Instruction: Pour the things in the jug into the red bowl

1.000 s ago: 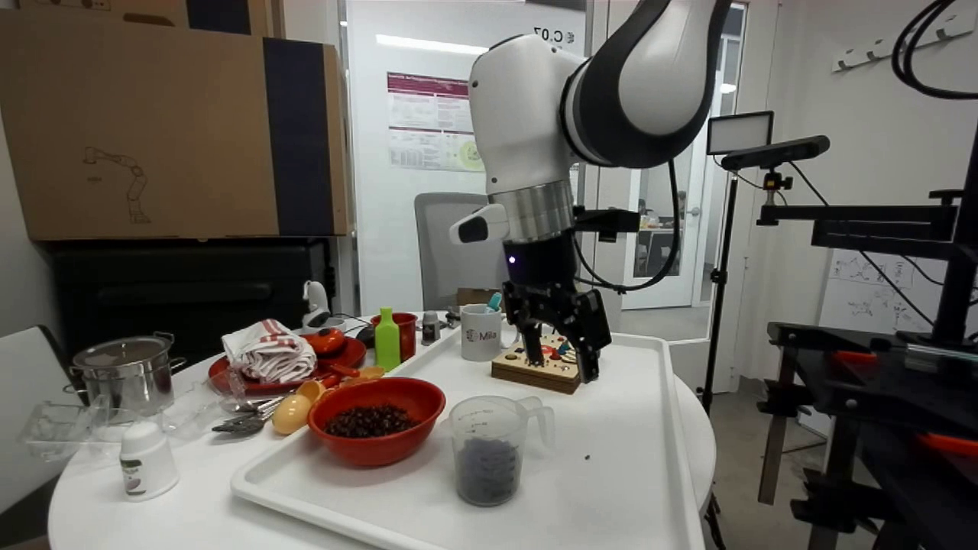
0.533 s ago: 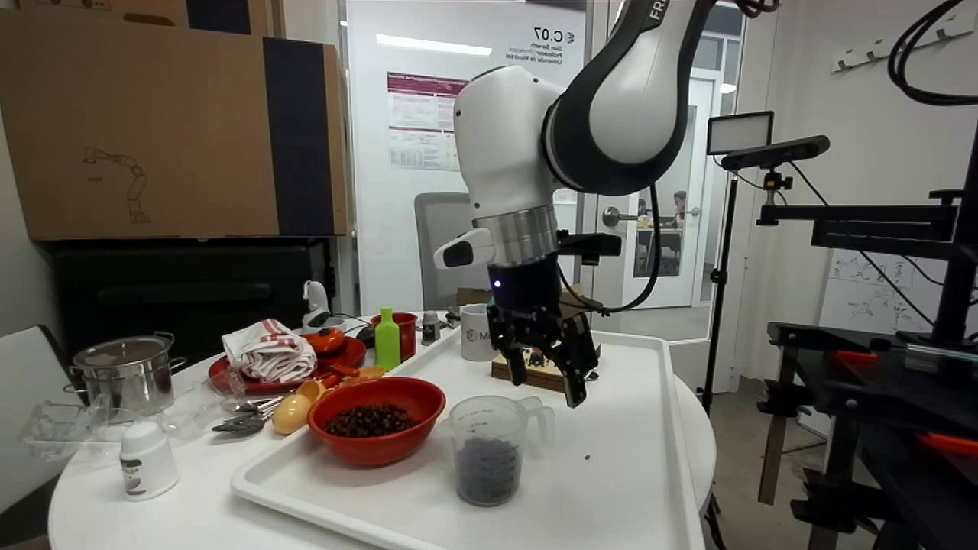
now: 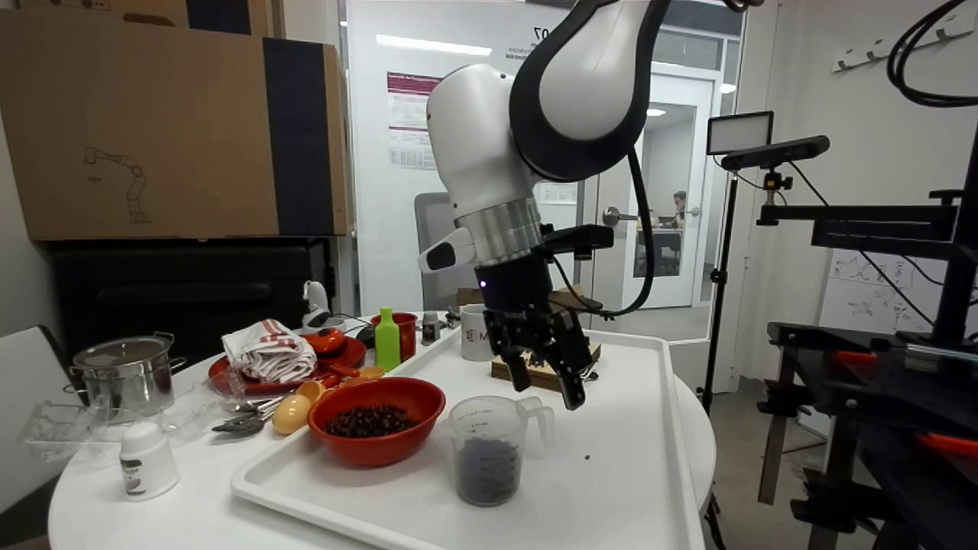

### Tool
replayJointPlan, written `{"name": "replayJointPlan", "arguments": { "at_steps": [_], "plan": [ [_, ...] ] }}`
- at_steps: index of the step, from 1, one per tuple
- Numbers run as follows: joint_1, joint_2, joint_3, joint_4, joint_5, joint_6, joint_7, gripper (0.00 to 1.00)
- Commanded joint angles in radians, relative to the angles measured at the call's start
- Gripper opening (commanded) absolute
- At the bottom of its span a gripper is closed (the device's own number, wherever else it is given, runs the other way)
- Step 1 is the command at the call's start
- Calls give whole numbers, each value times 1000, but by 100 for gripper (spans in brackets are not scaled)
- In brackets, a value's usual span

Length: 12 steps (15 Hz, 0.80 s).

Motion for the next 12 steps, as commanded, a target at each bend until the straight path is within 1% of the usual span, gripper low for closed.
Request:
{"name": "replayJointPlan", "arguments": {
  "at_steps": [1,6,12],
  "plan": [
    [19,18,0,24,10,9,35,100],
    [49,35,-7,33,-10,17,79,100],
    [65,45,-20,36,-27,34,135,100]
  ]
}}
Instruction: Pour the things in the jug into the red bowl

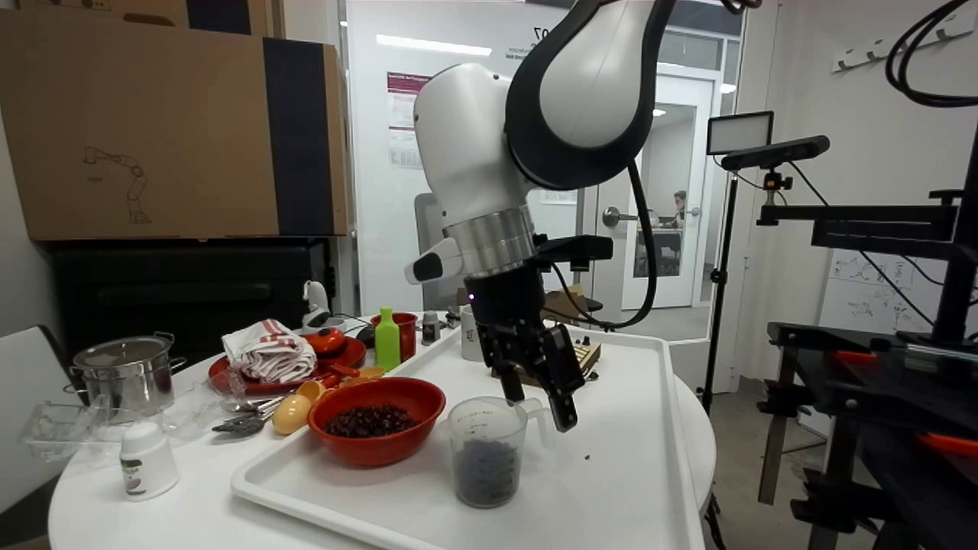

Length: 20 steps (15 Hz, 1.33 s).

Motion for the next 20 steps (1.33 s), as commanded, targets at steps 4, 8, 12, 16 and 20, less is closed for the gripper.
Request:
{"name": "replayJointPlan", "arguments": {
  "at_steps": [4,8,12,16,20],
  "plan": [
    [23,13,-37,17,-35,34,85,100],
    [40,14,-63,18,-64,51,127,74],
    [49,16,-68,18,-74,52,148,44],
    [59,16,-72,19,-81,49,160,15],
    [59,17,-70,20,-84,47,154,16]
  ]
}}
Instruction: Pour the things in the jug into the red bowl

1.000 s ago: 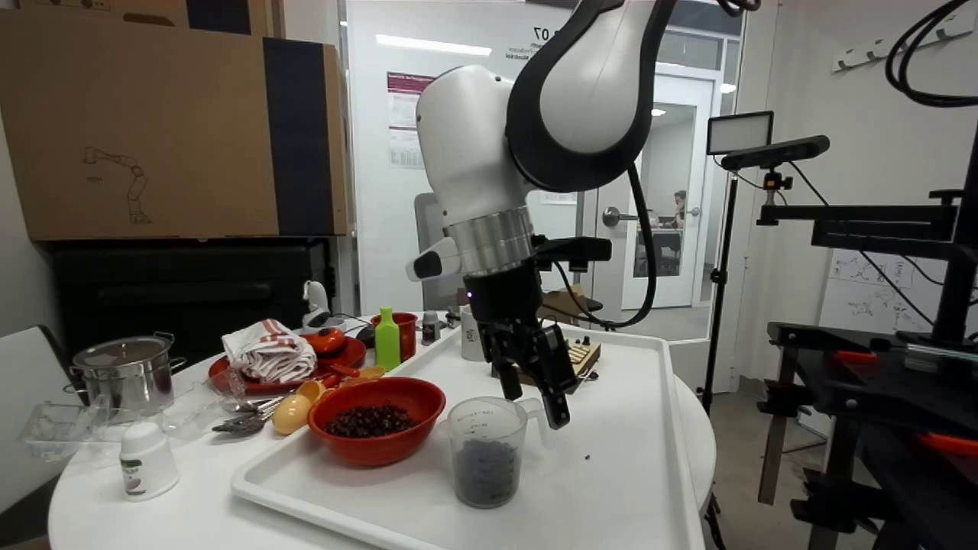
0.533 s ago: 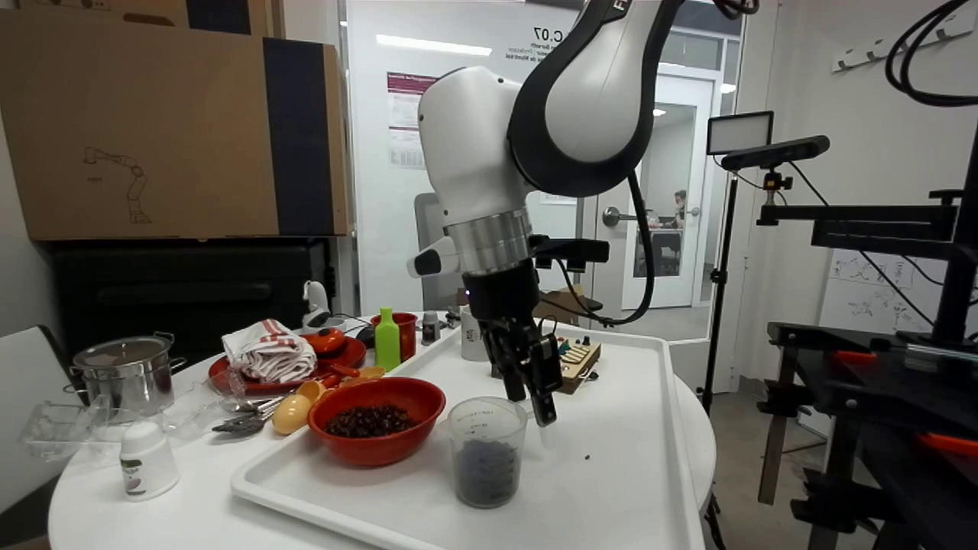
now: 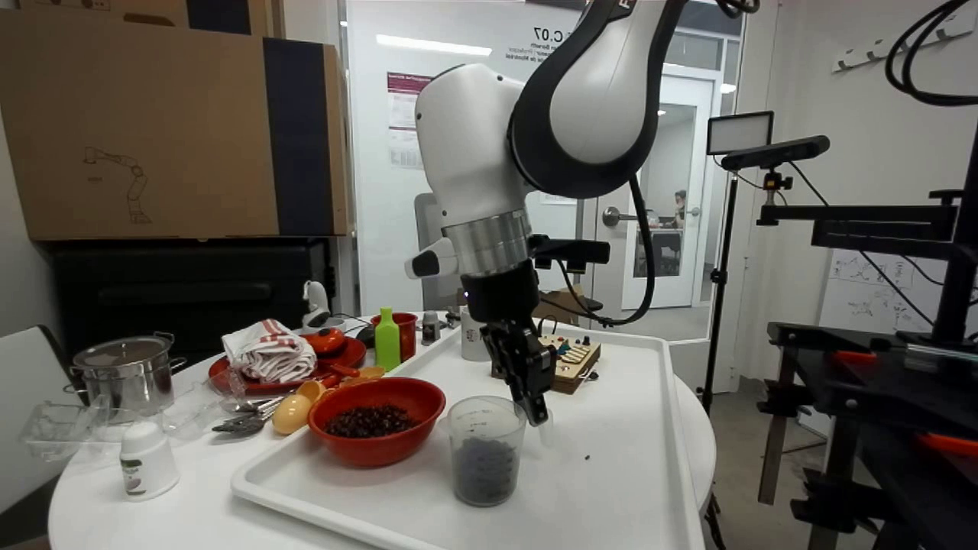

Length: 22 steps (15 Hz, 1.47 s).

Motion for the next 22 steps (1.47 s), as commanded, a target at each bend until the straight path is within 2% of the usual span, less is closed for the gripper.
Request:
{"name": "replayJointPlan", "arguments": {
  "at_steps": [1,9,12,15,18,22],
  "plan": [
    [2,11,0,15,-14,-6,8,15],
    [-50,-159,6,-2,-45,-157,-170,15],
    [-6,-193,-33,43,-140,-236,-118,15],
    [34,-186,-39,97,-242,-304,-71,15],
    [83,-134,-26,172,-300,-362,-21,15],
    [139,-21,-17,307,-309,-404,65,15]
  ]
}}
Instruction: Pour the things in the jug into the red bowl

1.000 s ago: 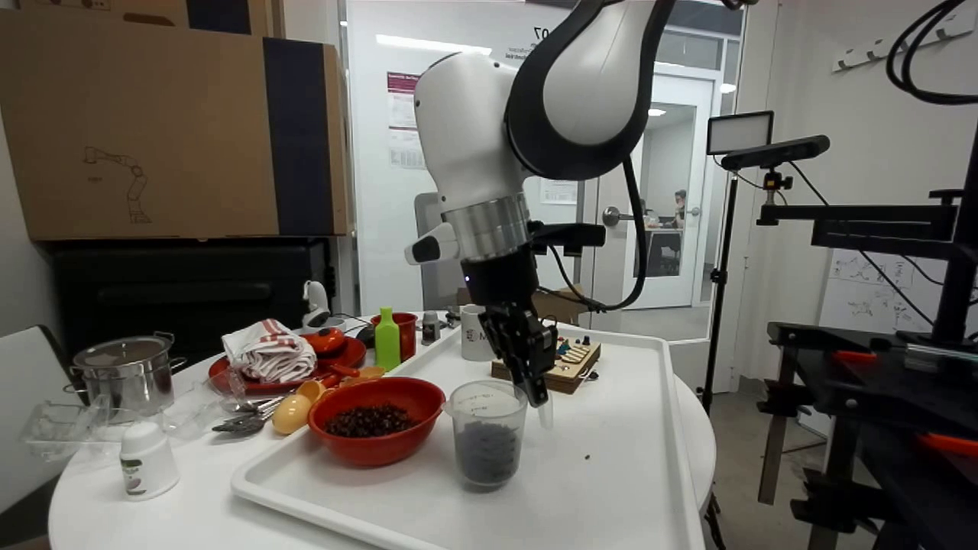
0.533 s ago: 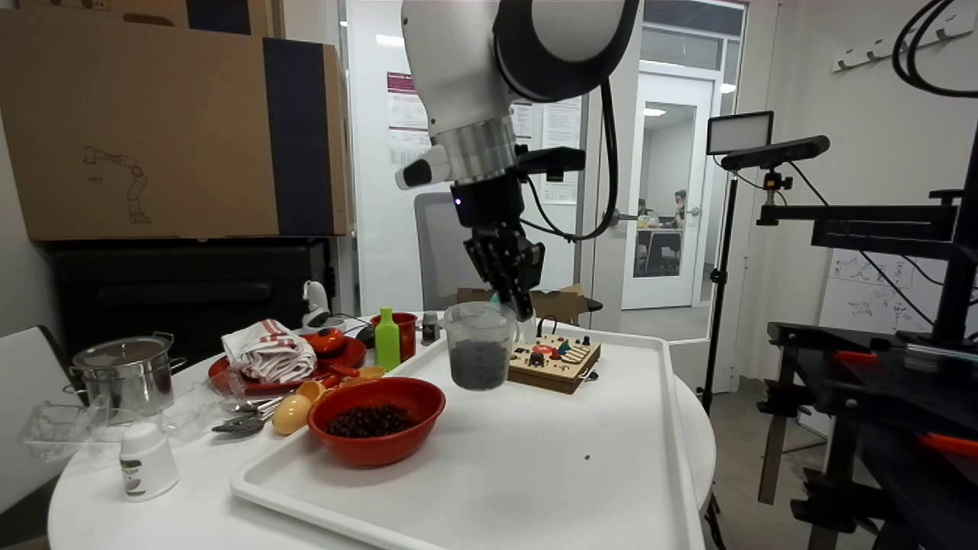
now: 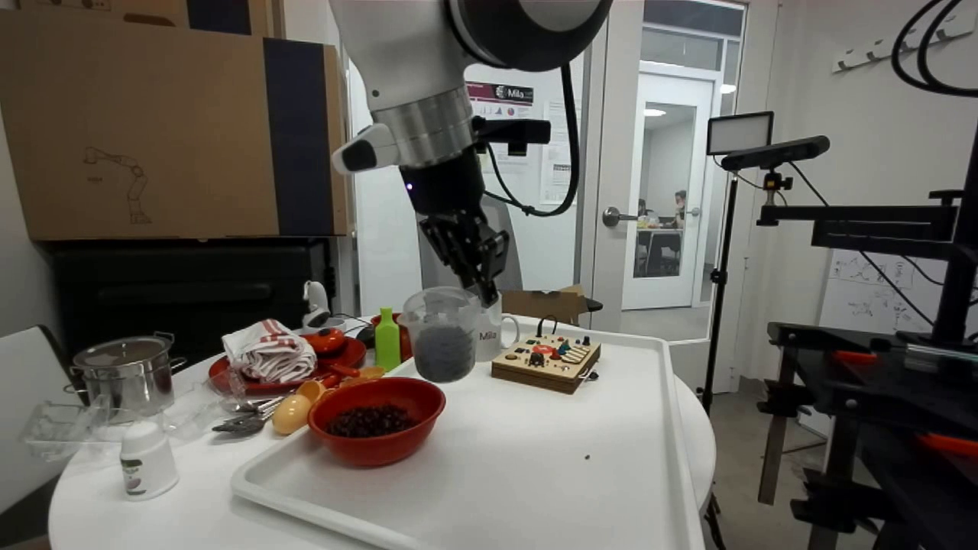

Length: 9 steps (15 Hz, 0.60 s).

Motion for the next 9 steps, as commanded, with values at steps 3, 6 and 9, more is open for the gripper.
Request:
{"name": "replayJointPlan", "arguments": {
  "at_steps": [3,6,9],
  "plan": [
    [79,195,-19,261,-34,-79,155,15],
    [105,255,-36,365,-33,-109,218,15],
    [132,282,-53,421,-45,-149,271,15]
  ]
}}
